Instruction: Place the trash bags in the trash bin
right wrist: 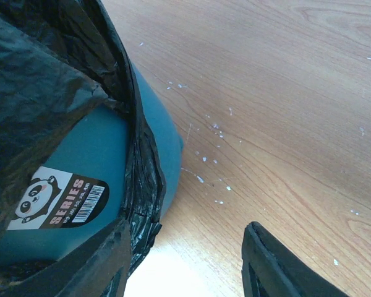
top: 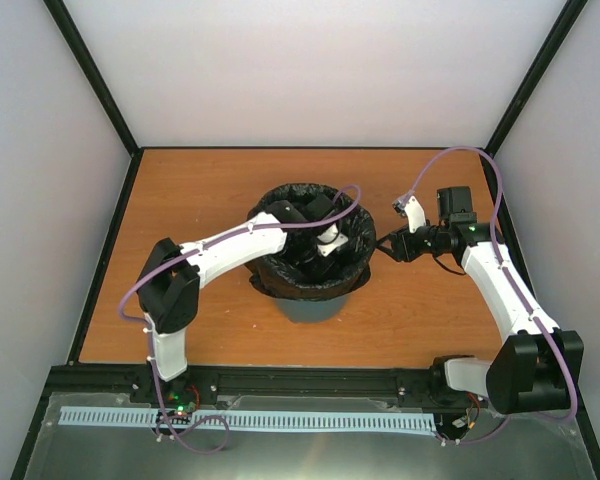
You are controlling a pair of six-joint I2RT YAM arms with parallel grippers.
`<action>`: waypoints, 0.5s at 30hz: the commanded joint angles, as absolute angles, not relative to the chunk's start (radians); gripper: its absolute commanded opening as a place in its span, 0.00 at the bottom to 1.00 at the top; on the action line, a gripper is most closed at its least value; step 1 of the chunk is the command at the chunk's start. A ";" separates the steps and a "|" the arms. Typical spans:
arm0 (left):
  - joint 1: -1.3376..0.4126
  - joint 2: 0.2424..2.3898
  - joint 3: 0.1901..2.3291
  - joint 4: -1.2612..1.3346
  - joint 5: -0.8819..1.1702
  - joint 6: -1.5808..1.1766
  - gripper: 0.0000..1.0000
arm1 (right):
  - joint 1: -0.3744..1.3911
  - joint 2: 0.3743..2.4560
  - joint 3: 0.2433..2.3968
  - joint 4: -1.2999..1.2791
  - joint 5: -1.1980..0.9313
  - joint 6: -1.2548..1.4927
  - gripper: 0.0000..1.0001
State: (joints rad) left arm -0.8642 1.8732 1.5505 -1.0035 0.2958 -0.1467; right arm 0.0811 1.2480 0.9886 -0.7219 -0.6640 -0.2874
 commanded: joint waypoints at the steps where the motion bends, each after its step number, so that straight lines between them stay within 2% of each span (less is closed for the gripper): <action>1: -0.873 1.900 1.646 -1.082 0.253 -0.156 0.58 | 0.084 1.219 0.987 -0.721 -0.672 -0.295 0.50; 8: -0.872 1.787 1.654 -1.023 0.303 -0.155 0.70 | 0.084 1.226 0.986 -0.719 -0.676 -0.295 0.50; 12: -0.873 1.846 1.763 -1.092 0.277 -0.154 0.67 | 0.084 1.232 0.992 -0.726 -0.680 -0.300 0.50; 15: -0.873 1.810 1.814 -1.081 0.257 -0.153 0.68 | 0.084 1.221 0.988 -0.724 -0.672 -0.300 0.50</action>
